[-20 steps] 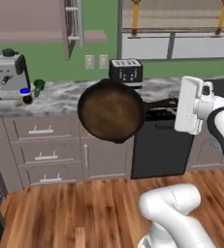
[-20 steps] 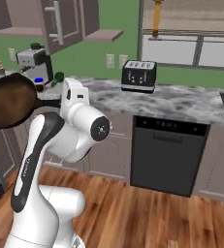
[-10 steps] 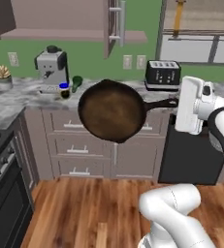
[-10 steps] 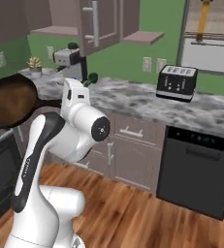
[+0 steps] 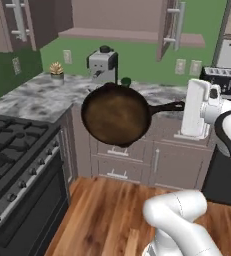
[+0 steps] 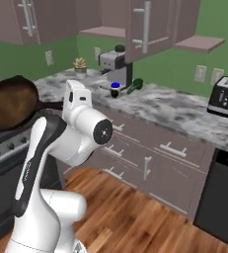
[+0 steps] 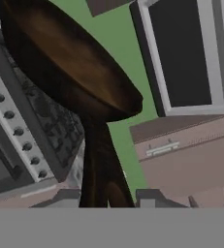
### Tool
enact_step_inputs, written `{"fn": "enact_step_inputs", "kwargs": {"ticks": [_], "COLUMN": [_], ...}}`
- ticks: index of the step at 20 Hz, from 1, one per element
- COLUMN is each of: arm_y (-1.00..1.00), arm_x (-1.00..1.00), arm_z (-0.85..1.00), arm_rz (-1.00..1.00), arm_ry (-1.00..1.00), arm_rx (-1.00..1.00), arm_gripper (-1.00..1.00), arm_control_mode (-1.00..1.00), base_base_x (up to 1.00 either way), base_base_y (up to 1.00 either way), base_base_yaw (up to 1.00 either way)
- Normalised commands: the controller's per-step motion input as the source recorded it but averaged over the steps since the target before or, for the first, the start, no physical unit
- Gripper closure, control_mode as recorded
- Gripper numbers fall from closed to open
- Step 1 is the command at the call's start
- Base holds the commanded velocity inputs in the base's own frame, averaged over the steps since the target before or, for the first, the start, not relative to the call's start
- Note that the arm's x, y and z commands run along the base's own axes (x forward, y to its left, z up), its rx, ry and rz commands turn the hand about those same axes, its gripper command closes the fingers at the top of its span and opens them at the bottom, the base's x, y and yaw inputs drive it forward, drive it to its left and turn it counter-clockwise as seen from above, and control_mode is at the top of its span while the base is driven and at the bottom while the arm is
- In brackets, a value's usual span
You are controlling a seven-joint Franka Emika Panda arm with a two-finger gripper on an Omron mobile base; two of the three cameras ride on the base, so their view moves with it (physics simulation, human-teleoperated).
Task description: Pick the pan from the cabinet and place it on the stove. Then turn on the stove burner for the pan.
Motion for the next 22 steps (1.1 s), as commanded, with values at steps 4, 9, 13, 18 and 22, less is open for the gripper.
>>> {"fn": "enact_step_inputs", "kwargs": {"ticks": [4, 9, 13, 18, 22], "arm_y": [0.00, 0.00, 0.00, 0.00, 0.00], "arm_x": [0.00, 0.00, 0.00, 0.00, 0.00], "arm_z": [0.00, 0.00, 0.00, 0.00, 0.00], "arm_rz": [0.00, 0.00, 0.00, 0.00, 0.00], "arm_ry": [0.00, 0.00, 0.00, 0.00, 0.00], "arm_rx": [0.00, 0.00, 0.00, 0.00, 0.00], "arm_gripper": [1.00, 1.00, 1.00, 1.00, 1.00], "arm_control_mode": [1.00, 1.00, 1.00, 1.00, 1.00], "base_base_x": [0.12, 0.23, 0.38, 0.35, 0.57], "base_base_y": [0.24, 0.15, 0.00, 0.00, -0.02], "base_base_yaw": [0.44, 0.45, 0.42, 0.40, 0.41]}}
